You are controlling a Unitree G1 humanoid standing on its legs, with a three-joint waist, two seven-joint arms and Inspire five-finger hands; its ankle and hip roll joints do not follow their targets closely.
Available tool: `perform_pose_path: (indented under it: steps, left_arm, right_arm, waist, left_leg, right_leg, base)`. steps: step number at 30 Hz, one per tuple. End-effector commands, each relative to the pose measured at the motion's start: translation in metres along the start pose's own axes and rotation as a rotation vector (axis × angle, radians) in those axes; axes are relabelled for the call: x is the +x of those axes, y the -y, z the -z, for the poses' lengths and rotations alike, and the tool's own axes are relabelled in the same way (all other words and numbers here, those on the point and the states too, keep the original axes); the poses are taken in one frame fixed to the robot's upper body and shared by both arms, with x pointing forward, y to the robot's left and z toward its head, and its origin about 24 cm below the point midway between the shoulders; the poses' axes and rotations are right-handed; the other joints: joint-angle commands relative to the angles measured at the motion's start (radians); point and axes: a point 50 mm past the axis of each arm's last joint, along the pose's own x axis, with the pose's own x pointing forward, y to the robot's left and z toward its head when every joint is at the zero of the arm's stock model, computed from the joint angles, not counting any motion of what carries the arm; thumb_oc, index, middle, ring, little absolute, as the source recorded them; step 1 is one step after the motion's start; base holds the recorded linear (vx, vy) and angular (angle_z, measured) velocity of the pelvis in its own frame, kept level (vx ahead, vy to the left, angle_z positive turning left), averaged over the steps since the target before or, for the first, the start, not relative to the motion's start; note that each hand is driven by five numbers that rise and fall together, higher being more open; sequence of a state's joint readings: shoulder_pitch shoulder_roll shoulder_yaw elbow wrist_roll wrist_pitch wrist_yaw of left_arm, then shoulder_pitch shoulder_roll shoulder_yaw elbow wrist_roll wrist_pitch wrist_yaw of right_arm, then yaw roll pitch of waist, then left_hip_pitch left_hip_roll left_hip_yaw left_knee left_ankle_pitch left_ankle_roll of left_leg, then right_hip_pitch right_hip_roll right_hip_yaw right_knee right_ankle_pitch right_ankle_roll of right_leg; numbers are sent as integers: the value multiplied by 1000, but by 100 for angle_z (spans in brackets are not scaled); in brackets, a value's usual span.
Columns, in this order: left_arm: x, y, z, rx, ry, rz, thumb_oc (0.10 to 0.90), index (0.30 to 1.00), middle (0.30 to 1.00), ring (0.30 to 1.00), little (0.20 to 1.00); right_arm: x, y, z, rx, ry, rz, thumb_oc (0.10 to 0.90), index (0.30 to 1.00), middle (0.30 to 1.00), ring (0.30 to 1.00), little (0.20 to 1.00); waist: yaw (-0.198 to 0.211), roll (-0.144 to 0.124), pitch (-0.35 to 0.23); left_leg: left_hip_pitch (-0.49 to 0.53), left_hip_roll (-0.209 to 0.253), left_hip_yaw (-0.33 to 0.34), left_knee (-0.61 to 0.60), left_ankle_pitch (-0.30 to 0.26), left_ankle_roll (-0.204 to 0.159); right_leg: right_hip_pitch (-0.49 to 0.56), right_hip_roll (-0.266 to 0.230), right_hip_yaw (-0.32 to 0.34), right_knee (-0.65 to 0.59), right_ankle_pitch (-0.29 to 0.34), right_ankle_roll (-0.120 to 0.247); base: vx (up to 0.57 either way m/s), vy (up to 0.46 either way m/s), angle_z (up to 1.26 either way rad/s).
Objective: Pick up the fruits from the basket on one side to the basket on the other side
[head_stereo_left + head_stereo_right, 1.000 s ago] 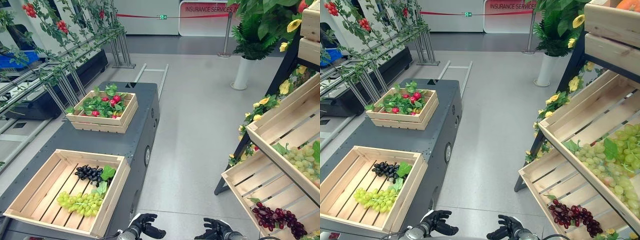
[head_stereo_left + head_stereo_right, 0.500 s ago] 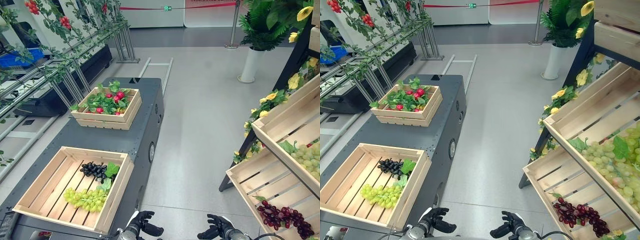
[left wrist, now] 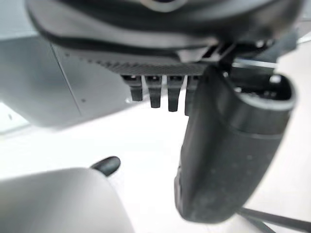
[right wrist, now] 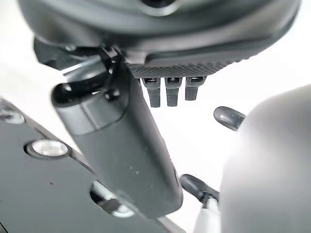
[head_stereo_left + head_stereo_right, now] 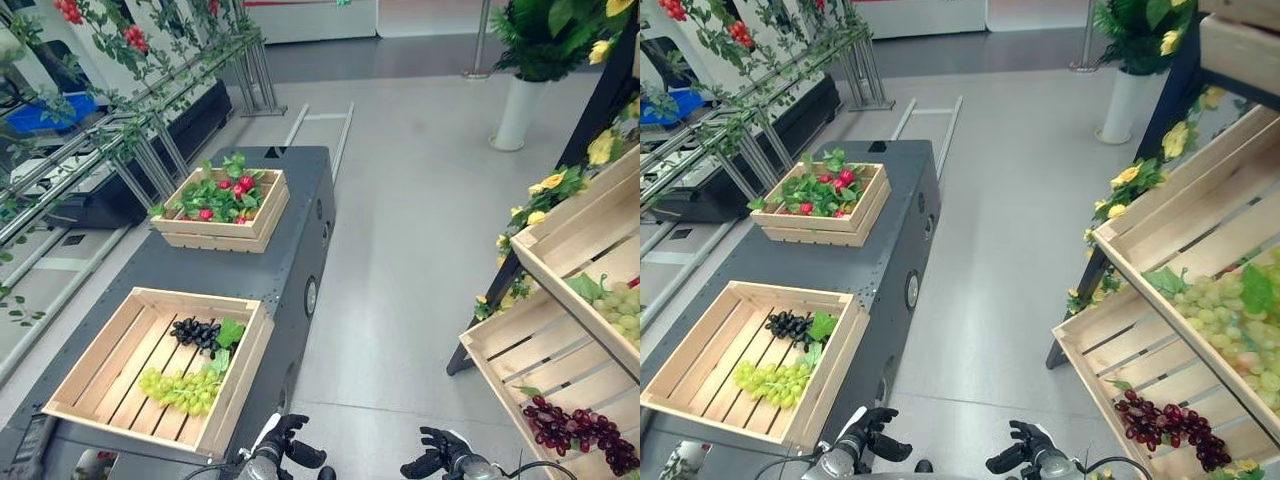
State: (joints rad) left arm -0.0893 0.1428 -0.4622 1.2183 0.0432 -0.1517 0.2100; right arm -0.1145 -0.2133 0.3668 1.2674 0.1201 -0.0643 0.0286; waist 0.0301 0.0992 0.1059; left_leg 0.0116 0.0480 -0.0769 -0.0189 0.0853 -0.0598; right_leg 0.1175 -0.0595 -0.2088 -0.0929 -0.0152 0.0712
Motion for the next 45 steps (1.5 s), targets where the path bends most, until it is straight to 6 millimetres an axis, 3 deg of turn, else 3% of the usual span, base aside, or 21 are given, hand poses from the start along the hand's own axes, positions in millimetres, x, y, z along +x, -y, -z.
perform_pose_path:
  steps: [1,4,5,6,12,14,16,19,21,23,24,26,27,29,33,35,37,38,40,42,45]
  left_arm:
    - [5,-19,-9,75,63,-40,800,900,900,900,900]
    - [8,-15,-19,224,87,29,800,900,900,900,900]
    - [8,-14,-20,233,87,37,800,900,900,900,900]
    - [7,-11,-17,201,71,37,800,900,900,900,900]
    - [6,-7,-17,187,88,76,800,900,900,900,900]
    - [6,-10,-16,179,83,60,800,900,900,900,900]
    - [8,-15,-21,203,95,61,800,900,900,900,900]
    - [8,-14,-18,225,75,71,800,900,900,900,900]
    - [8,-15,-14,226,53,72,800,900,900,900,900]
    - [8,-18,-13,215,45,71,800,900,900,900,900]
    - [8,-19,-16,206,58,63,800,900,900,900,900]
    - [9,-19,-19,209,72,61,800,900,900,900,900]
    - [9,-18,-23,231,95,60,800,900,900,900,900]
    - [9,-17,-25,242,113,51,800,900,900,900,900]
    - [8,-18,-24,164,118,47,800,900,900,900,900]
    - [5,-17,-24,102,175,37,800,900,900,900,900]
    - [5,-17,-35,88,261,48,800,900,900,900,900]
    - [5,-20,-56,64,364,63,800,900,900,900,900]
    - [2,-23,-96,18,538,95,800,900,900,900,900]
    - [-4,-28,-129,43,687,98,800,900,900,900,900]
    - [-24,-42,-183,40,937,51,800,900,900,900,900]
  right_arm:
    - [1,-3,0,-64,-45,-23,800,900,900,900,900]
    - [1,5,4,86,-63,59,800,900,900,900,900]
    - [1,5,4,96,-64,66,800,900,900,900,900]
    - [1,4,3,115,-74,68,800,900,900,900,900]
    - [0,-7,10,121,-67,46,800,900,900,900,900]
    - [2,-7,0,115,-27,66,800,900,900,900,900]
    - [3,1,-17,134,51,143,800,900,900,900,900]
    - [2,9,-29,130,125,214,800,900,900,900,900]
    - [1,10,-34,134,166,224,800,900,900,900,900]
    - [1,9,-37,143,185,218,800,900,900,900,900]
    - [1,8,-42,149,207,210,800,900,900,900,900]
    - [1,8,-44,163,210,204,800,900,900,900,900]
    - [2,8,-44,186,202,203,800,900,900,900,900]
    - [2,6,-41,173,172,212,800,900,900,900,900]
    - [3,0,-45,110,180,160,800,900,900,900,900]
    - [3,0,-45,108,179,123,800,900,900,900,900]
    - [3,1,-42,136,175,122,800,900,900,900,900]
    - [2,5,-44,153,195,143,800,900,900,900,900]
    - [1,17,-54,163,239,187,800,900,900,900,900]
    - [0,24,-63,178,266,214,800,900,900,900,900]
    - [-1,28,-70,190,296,219,800,900,900,900,900]
  waist:
    - [32,-75,54]
    - [4,-63,45]
    - [2,-63,44]
    - [14,-70,37]
    - [32,-85,2]
    - [35,-83,9]
    - [32,-69,32]
    - [16,-57,59]
    - [-10,-66,69]
    - [-26,-72,72]
    - [-43,-85,73]
    - [-60,-84,78]
    - [-80,-90,79]
    - [-96,-94,76]
    - [-65,-117,76]
    - [-52,-142,83]
    - [-47,-147,103]
    - [-44,-136,134]
    - [-49,-113,172]
    - [-50,-100,184]
    - [-60,-83,207]
  left_leg:
    - [-15,-26,111,15,-9,7]
    - [-31,58,356,-44,58,-21]
    - [-30,61,367,-44,58,-20]
    - [-27,39,318,-53,46,-5]
    - [4,0,269,-68,5,39]
    - [12,-7,262,-68,2,59]
    - [18,-26,246,-67,-1,92]
    - [35,-39,217,-60,-16,112]
    - [48,-46,181,-64,-24,111]
    - [59,-46,161,-67,-34,106]
    - [66,-49,135,-68,-58,99]
    - [71,-46,108,-68,-73,98]
    - [74,-52,71,-68,-91,103]
    - [71,-54,2,-68,-95,106]
    - [57,-19,13,-29,-74,80]
    - [27,-2,52,84,-94,61]
    - [-27,5,95,172,-73,46]
    - [-84,19,130,186,-22,24]
    - [-93,46,164,113,-2,15]
    - [-104,17,115,86,-7,24]
    - [-91,6,106,34,-6,27]
  right_leg:
    - [1,-36,-13,56,34,-33]
    - [21,-60,-115,72,5,-24]
    - [21,-64,-124,75,2,-23]
    - [25,-79,-121,89,-2,-12]
    - [12,-105,-125,128,-8,16]
    - [-25,-115,-104,245,-22,26]
    - [-120,-151,-48,518,44,41]
    - [-225,-152,19,703,114,40]
    - [-274,-115,61,618,120,36]
    - [-287,-112,72,535,124,32]
    - [-306,-117,101,348,143,33]
    - [-316,-100,135,257,147,34]
    - [-326,-84,194,169,171,44]
    - [-270,-37,286,156,145,36]
    - [-208,-36,214,168,109,25]
    - [-166,-38,176,153,103,2]
    - [-145,-36,157,155,93,-13]
    - [-134,-28,140,161,79,-20]
    - [-136,-34,108,161,64,-17]
    - [-169,-35,116,165,68,-16]
    - [-204,-40,106,164,73,-12]
  base:
    - [24,206,47]
    - [41,190,80]
    - [142,234,176]
    - [151,187,149]
    - [178,174,41]
    - [101,215,10]
    - [93,252,13]
    - [117,105,38]
    - [164,-96,45]
    - [159,-201,48]
    - [173,-265,57]
    - [175,-250,61]
    - [281,-347,81]
    - [260,-351,115]
    - [185,-277,147]
    - [248,-231,13]
    - [107,-109,6]
    - [-39,-2,15]
    - [-72,78,20]
    - [-86,95,15]
    - [-48,70,-10]
